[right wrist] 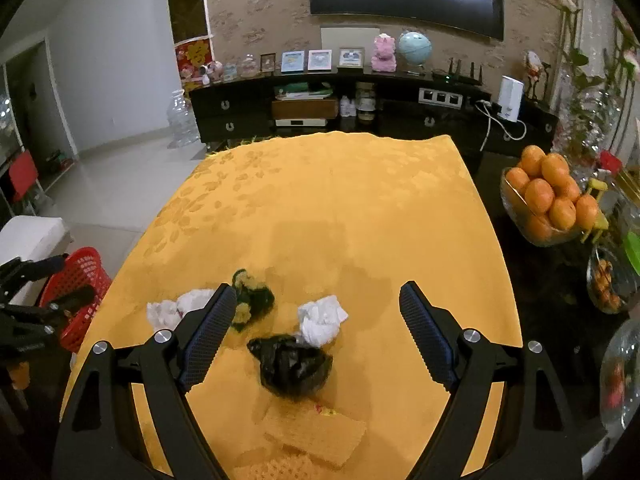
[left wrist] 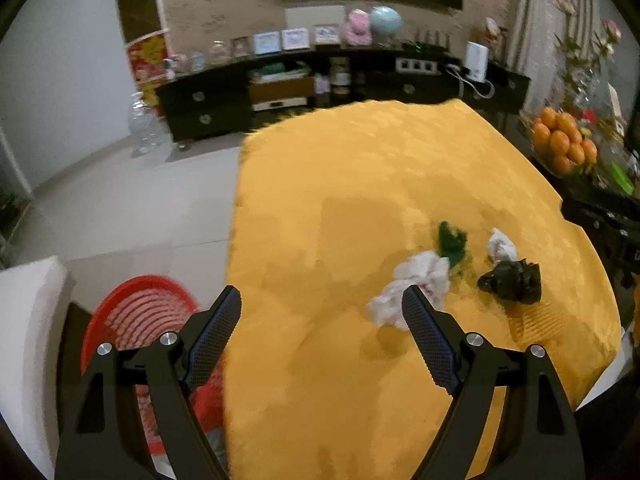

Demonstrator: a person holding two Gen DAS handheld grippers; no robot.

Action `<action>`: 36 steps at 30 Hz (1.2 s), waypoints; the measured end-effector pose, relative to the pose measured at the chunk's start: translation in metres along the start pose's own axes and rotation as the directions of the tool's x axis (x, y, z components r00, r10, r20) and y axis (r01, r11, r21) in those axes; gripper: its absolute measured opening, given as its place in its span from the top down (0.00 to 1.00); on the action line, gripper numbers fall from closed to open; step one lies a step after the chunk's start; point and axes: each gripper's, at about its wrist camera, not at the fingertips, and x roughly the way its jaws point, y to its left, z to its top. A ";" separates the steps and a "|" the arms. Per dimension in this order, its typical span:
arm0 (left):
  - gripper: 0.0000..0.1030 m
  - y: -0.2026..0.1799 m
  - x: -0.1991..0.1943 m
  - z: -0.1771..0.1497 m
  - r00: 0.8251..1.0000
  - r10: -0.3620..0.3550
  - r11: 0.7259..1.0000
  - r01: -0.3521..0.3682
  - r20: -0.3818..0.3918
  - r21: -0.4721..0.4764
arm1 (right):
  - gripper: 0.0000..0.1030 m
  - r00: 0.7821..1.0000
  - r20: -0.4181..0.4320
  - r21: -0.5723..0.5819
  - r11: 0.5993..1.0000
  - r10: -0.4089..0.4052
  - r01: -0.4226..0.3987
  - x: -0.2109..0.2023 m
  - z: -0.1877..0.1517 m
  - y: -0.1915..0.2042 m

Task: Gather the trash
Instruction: 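Move both tools back over the table toward the remaining trash, then grasp the white mesh net with the left gripper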

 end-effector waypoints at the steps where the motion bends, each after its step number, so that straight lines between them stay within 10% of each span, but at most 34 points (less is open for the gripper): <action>1: 0.23 -0.004 0.006 0.002 1.000 -0.009 1.000 0.009 -0.006 0.012 | 0.21 1.000 0.000 -0.004 1.000 0.003 -0.003 0.004 0.002 0.000; 19: 0.23 -0.065 0.101 0.004 0.977 -0.142 0.978 0.164 -0.162 0.132 | 0.21 0.994 -0.108 0.063 0.998 -0.001 0.008 0.049 -0.013 -0.029; 28: 0.63 -0.069 0.110 -0.003 0.964 -0.171 0.973 0.198 -0.203 0.121 | 0.21 0.988 -0.143 0.072 0.996 0.058 -0.048 0.054 -0.022 -0.022; 36: 0.64 -0.051 0.085 0.009 0.973 -0.187 0.979 0.197 -0.136 0.061 | 0.21 0.980 -0.188 0.023 0.998 0.064 -0.061 0.062 -0.034 -0.007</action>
